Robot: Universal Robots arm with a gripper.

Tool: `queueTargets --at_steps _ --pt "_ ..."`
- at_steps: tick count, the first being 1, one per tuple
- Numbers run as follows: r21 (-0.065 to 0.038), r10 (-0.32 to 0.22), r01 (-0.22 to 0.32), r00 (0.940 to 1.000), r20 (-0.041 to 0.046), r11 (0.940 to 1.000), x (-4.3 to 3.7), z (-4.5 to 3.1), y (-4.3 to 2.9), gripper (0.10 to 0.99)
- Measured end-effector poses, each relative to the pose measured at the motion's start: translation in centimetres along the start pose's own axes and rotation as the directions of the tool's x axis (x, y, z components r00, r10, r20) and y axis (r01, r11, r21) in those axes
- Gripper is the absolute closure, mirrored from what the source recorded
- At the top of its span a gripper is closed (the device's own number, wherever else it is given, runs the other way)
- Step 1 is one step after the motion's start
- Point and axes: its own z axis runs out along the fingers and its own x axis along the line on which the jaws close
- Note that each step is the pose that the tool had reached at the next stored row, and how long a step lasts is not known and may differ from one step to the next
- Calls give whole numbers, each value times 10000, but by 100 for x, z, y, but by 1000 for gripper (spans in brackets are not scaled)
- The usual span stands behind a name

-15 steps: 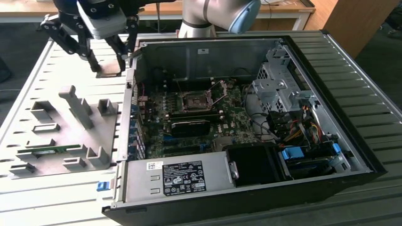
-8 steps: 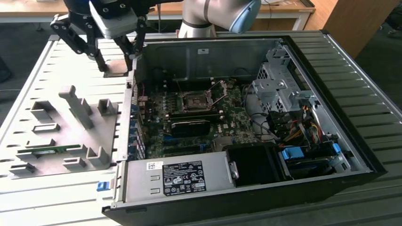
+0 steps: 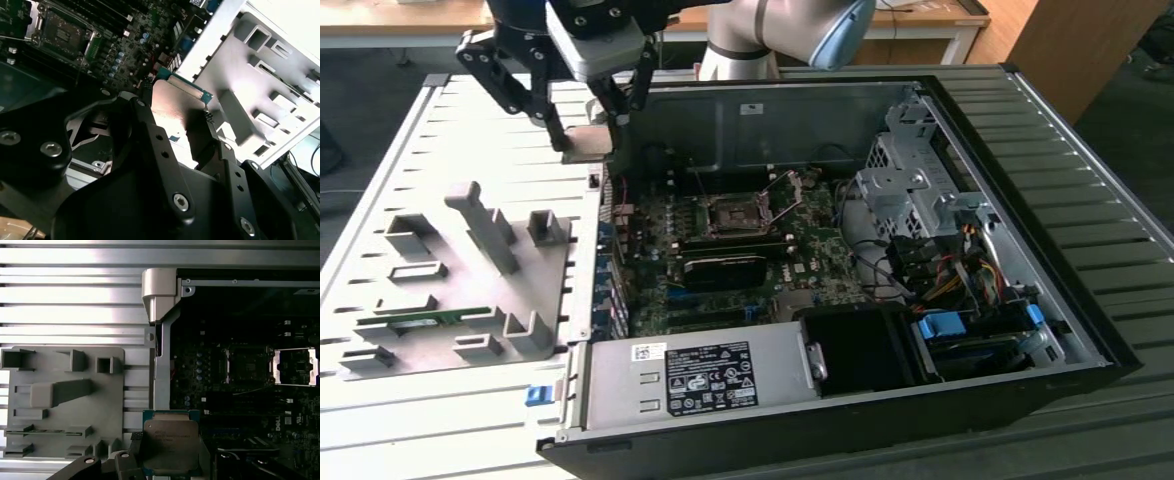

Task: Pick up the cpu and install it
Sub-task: 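Pick up the cpu and move it towards the insertion slot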

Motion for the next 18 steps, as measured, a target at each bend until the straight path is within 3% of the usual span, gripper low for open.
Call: queueTargets --at_steps 18 --pt "-2 0 0 10000 -1 10000 -363 -1 1 557"
